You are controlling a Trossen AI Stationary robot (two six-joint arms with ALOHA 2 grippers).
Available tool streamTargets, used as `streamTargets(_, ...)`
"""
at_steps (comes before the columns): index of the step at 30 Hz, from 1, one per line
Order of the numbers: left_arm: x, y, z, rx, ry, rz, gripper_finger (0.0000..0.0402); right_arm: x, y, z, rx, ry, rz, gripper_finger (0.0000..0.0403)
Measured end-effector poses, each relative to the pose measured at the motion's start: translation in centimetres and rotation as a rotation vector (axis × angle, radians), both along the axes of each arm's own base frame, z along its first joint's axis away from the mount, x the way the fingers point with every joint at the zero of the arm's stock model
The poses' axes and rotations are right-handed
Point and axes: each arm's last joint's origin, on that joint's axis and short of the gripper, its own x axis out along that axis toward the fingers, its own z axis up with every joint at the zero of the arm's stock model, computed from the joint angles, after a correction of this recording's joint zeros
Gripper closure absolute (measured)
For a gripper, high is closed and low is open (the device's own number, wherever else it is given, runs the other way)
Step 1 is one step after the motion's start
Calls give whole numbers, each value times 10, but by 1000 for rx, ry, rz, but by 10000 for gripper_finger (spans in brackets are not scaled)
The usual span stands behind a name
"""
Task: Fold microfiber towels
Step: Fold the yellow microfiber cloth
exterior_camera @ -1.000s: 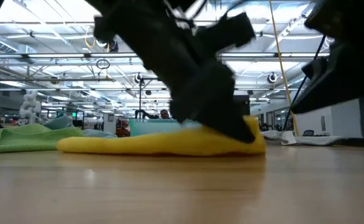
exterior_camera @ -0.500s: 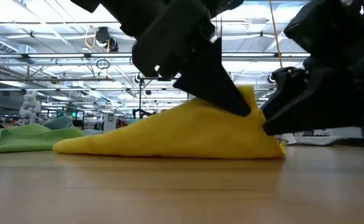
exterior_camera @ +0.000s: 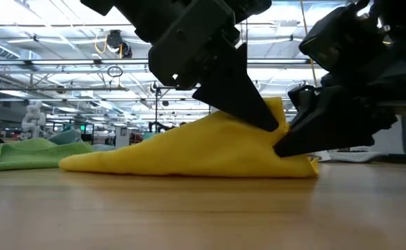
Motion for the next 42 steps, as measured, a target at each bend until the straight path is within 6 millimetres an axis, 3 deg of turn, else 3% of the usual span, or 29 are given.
streamTargets(4, -4, -7, 0, 58, -5, -9, 320, 1, 1, 2, 20, -13, 0, 387)
streamTargets(13, -23, -43, 2, 207, -95, 89, 149, 2, -1, 15, 61, -61, -17, 397)
streamTargets(18, -29, -63, 0, 333, -201, 151, 107, 7, -9, 16, 128, -77, -79, 400)
streamTargets(25, -24, -60, -13, 423, -221, 203, 118, 11, -13, 18, 186, -97, -119, 399)
streamTargets(32, -20, -47, -14, 470, -208, 273, 165, 11, -13, 19, 202, -101, -126, 399)
streamTargets(38, -20, -52, -15, 414, -193, 198, 216, 11, -14, 19, 216, -102, -135, 399)
streamTargets(42, -19, -51, -15, 342, -191, 198, 203, 12, -16, 19, 239, -105, -155, 399)
